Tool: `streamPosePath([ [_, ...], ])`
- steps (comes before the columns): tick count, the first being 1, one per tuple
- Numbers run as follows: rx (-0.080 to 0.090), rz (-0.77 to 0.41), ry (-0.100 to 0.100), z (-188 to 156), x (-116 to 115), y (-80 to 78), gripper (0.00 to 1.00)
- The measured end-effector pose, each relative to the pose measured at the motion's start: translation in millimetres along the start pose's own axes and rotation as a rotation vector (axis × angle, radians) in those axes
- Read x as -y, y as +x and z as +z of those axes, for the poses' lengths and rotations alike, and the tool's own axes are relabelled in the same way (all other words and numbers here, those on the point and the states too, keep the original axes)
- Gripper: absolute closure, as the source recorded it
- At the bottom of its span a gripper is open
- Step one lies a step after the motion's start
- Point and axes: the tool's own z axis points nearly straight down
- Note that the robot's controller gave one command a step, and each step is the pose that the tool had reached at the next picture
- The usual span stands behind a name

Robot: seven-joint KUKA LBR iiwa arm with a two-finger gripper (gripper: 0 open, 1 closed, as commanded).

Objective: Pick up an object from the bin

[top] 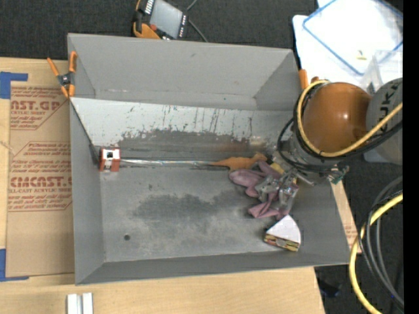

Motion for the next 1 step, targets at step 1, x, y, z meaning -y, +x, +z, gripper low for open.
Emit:
streamPosePath([
  [1, -0.003, 0.0, -0.01, -16.7, -3.0, 0.2, 1.0],
])
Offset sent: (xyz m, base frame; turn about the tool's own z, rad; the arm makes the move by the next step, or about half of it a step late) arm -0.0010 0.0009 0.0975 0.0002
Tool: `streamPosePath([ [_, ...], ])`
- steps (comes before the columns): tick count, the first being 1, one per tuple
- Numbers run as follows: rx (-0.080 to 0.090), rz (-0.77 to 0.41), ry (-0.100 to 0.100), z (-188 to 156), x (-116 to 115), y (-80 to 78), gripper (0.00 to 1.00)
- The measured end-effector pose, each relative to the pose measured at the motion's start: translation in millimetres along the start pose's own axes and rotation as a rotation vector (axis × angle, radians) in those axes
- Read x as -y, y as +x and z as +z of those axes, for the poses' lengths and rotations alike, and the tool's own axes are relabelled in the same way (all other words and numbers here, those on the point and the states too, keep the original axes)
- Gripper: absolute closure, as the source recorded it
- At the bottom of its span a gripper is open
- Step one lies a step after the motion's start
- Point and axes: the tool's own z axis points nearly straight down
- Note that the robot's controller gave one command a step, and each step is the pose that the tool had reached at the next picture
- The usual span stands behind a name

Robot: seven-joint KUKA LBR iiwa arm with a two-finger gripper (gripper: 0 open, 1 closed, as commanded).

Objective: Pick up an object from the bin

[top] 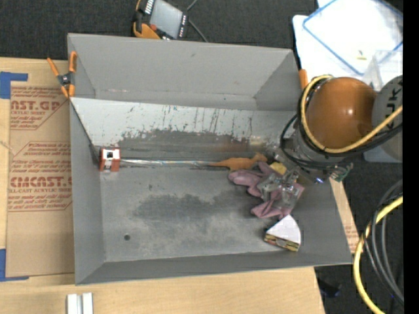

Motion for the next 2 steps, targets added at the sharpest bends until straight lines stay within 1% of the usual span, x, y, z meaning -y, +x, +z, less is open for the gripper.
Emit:
streamPosePath([
  [2, 0.004, 0.0, 0.007, -96, 0, -2.0, 1.0],
])
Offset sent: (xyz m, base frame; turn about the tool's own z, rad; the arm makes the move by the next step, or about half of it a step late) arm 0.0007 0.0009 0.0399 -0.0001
